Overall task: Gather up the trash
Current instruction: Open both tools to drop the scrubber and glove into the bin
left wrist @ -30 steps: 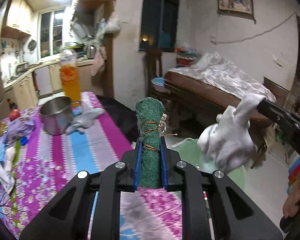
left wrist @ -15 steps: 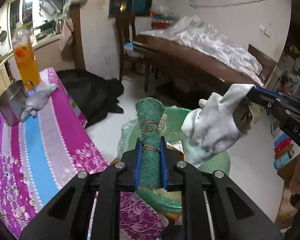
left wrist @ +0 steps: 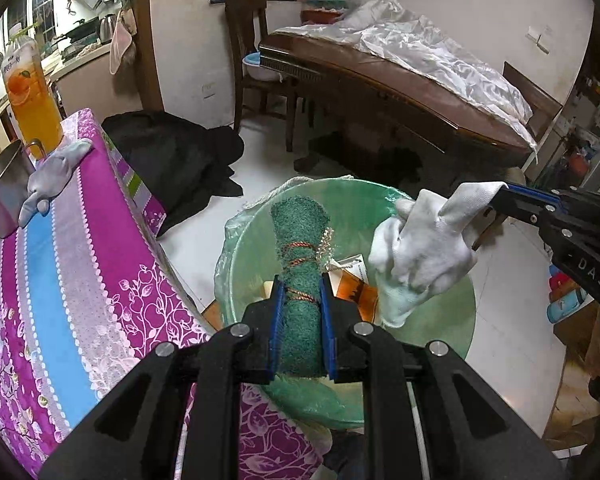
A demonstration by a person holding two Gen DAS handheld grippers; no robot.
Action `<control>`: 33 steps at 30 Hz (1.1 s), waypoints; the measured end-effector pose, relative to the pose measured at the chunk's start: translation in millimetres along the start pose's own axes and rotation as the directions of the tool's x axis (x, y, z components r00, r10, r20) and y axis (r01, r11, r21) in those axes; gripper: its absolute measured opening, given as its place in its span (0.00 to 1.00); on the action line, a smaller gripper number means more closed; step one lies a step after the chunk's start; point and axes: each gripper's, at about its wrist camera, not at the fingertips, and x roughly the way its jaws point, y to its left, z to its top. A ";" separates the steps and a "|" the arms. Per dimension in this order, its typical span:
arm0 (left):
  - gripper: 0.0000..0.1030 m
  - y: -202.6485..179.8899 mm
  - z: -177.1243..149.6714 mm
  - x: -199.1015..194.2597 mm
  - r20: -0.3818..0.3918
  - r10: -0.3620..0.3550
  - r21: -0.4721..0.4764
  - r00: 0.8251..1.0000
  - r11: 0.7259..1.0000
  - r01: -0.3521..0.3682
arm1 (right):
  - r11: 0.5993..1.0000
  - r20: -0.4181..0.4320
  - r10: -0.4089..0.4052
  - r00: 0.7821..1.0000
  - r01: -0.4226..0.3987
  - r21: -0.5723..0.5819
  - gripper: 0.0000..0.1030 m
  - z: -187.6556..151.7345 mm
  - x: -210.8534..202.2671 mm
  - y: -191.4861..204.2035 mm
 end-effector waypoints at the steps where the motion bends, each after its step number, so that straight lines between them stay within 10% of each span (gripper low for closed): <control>1: 0.15 0.0 0.0 0.3 -0.001 0.001 0.000 1.000 1.000 -0.001 | 1.000 -0.001 0.001 1.000 -0.001 0.001 0.07 -0.9 1.1 0.5; 10: 0.20 -2.8 5.0 3.7 0.010 0.015 -0.003 1.000 1.000 -0.015 | 1.000 0.003 0.003 1.000 -0.003 0.002 0.12 -3.0 4.3 0.4; 12: 0.61 -2.2 5.6 4.1 0.021 0.022 -0.006 1.000 1.000 -0.022 | 1.000 0.017 0.005 1.000 -0.005 0.017 0.34 -2.5 3.2 -2.0; 14: 0.76 -0.1 5.8 1.7 0.045 0.031 -0.003 0.998 1.000 -0.031 | 1.000 0.033 0.003 0.999 -0.004 0.026 0.40 -2.3 0.5 -4.6; 33: 0.76 6.9 -0.3 3.1 0.035 0.031 -0.022 0.999 0.999 -0.031 | 0.998 0.101 0.037 0.994 -0.042 0.039 0.50 -7.2 -16.0 8.8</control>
